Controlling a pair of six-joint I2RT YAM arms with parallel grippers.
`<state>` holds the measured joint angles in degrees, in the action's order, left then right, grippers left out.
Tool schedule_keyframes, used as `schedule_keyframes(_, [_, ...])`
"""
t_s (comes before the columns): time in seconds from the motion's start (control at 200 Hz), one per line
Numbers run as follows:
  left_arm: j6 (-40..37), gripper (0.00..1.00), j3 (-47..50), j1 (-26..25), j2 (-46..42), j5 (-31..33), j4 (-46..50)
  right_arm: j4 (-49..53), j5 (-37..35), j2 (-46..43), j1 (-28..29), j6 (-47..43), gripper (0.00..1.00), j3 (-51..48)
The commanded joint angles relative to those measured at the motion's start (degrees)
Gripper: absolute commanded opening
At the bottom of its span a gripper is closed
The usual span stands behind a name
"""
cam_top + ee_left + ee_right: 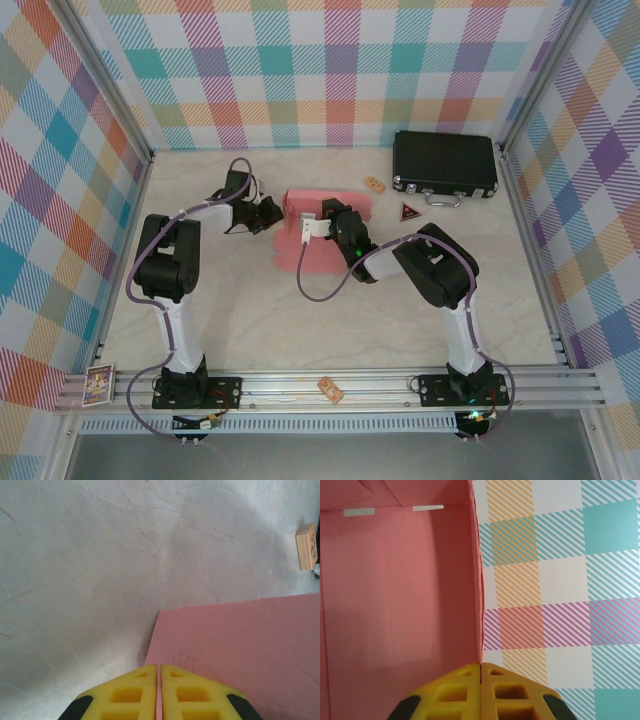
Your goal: Fold the paper box
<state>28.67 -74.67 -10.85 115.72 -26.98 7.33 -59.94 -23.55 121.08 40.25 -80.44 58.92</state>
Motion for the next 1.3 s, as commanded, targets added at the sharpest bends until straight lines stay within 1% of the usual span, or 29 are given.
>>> schedule_keyframes(0.0, [-1.5,0.11,0.5,-1.1,-1.7,-2.0,-0.9,-0.2,-0.1,0.9,0.6,-0.3,0.0,0.7])
schedule_keyframes(0.27, [-5.8,0.14,-0.6,-1.5,-0.4,-0.4,-0.4,0.1,0.0,1.0,0.7,-0.2,0.0,0.8])
schedule_keyframes(0.43, [-8.4,0.25,-0.3,-1.6,-1.0,0.1,-1.2,0.3,0.1,1.1,0.7,-0.2,0.0,1.3])
schedule_keyframes(0.6, [-11.2,0.28,-0.8,-1.6,-1.1,1.3,-0.6,0.5,0.0,1.3,0.7,-0.2,0.0,1.5])
schedule_keyframes(0.865, [-15.5,0.33,-0.9,-1.7,-1.6,-2.2,-2.0,0.8,0.1,1.2,0.7,-0.2,0.0,1.6])
schedule_keyframes(1.02, [-17.5,0.37,-0.1,-2.1,-2.3,-2.9,-3.2,1.0,0.1,1.3,0.7,-0.2,0.0,1.6])
schedule_keyframes(1.135, [-18.1,0.37,1.3,-2.2,-3.3,-2.4,-4.5,1.0,0.0,1.3,0.7,-0.2,0.0,1.5])
schedule_keyframes(1.294, [-19.2,0.37,3.2,-2.2,-5.2,-3.2,-5.7,1.0,-0.1,1.3,0.7,-0.1,0.0,1.5])
